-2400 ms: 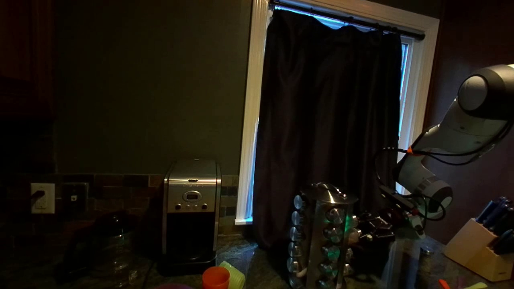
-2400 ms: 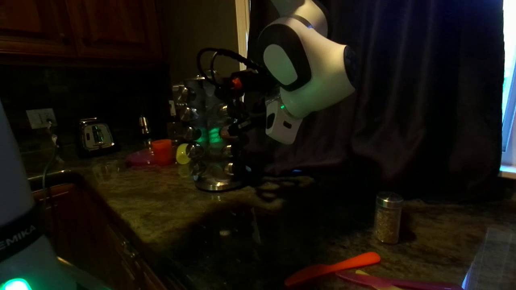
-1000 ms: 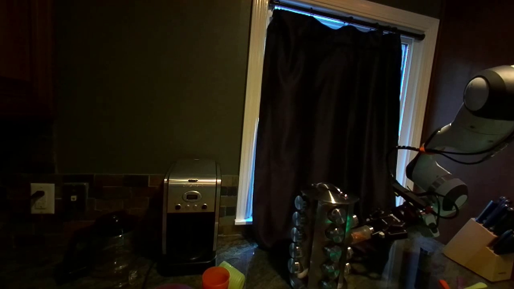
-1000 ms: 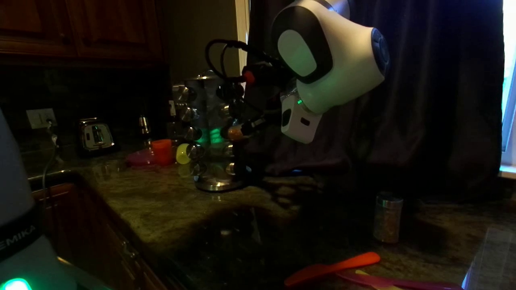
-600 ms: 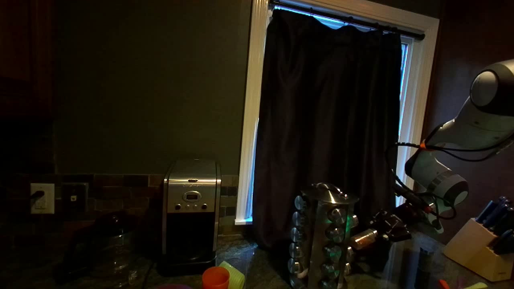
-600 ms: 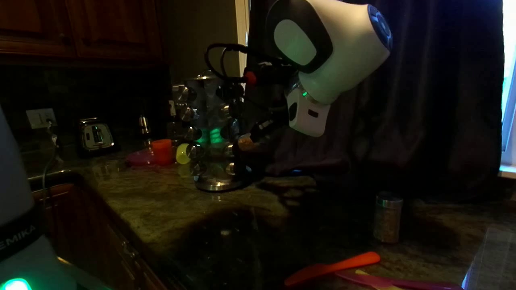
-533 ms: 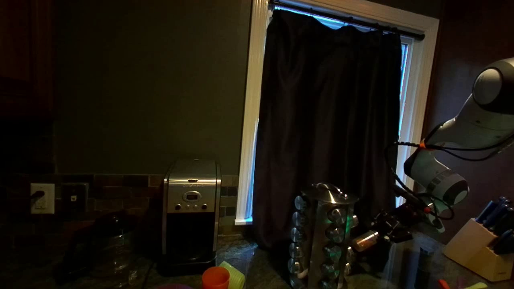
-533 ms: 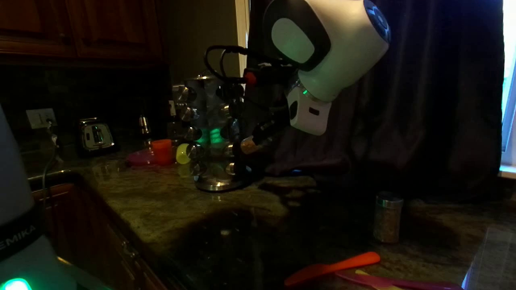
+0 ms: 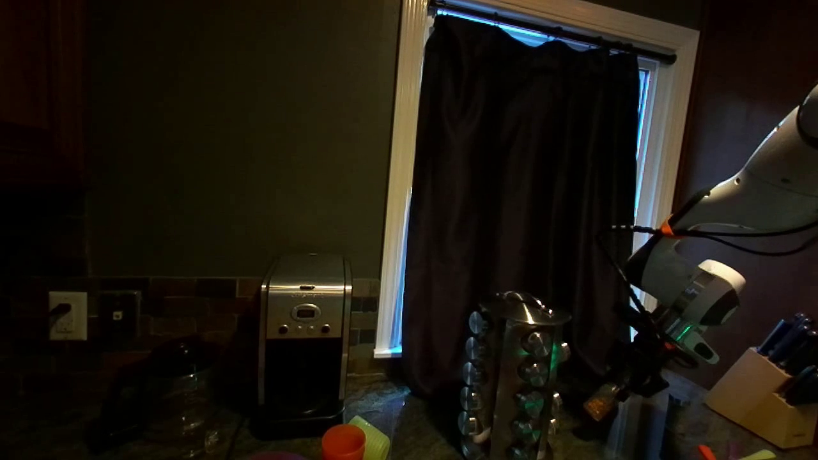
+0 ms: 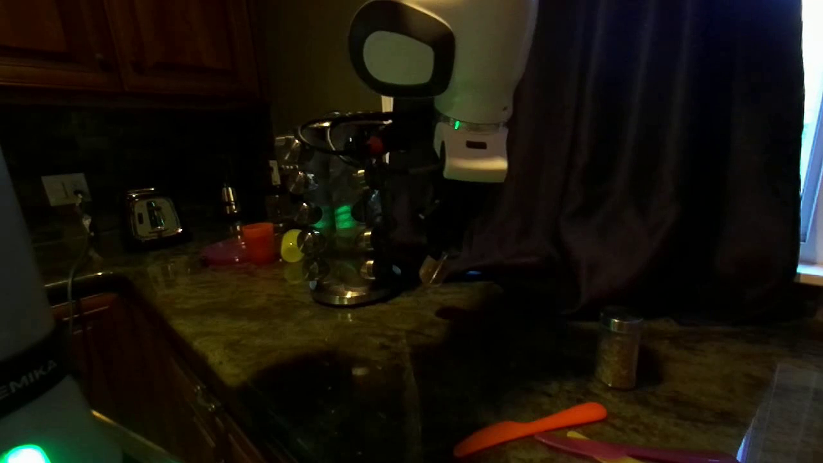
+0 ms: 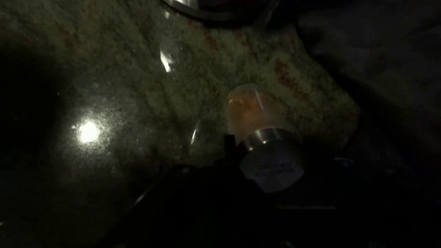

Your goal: Pull out the second bottle on the right from the top, and then place it on the table

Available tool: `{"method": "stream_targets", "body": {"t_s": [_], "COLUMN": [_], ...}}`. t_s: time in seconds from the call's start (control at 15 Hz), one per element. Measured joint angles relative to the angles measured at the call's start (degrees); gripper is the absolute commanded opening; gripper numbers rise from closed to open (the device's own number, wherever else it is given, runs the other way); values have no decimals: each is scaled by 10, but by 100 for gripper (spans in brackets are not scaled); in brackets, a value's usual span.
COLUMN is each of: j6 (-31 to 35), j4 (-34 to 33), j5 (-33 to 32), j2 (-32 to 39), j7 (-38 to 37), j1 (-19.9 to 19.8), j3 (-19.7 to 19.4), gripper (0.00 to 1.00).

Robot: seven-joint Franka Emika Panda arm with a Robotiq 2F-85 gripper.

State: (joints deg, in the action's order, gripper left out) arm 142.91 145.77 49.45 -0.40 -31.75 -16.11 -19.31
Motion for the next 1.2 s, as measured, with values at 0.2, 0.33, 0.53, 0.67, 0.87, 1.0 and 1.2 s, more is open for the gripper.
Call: {"method": "stream_targets", "body": {"t_s": [0.2, 0.33, 0.53, 0.67, 0.87, 1.0, 1.2], "j6": [94, 129, 135, 135, 135, 135, 177], "j4": [41, 63, 78, 79, 79, 79, 76], "j5": [-83, -157, -195, -196, -196, -197, -216], "j2": [-29, -47, -66, -69, -69, -68, -54], "j7": [-69, -121, -147, -147, -147, -147, -159], "j1": [4, 4, 2, 1, 1, 0, -2], "j3": [24, 33, 38, 38, 38, 38, 39], "gripper": [25, 50, 50, 50, 25, 25, 25]}}
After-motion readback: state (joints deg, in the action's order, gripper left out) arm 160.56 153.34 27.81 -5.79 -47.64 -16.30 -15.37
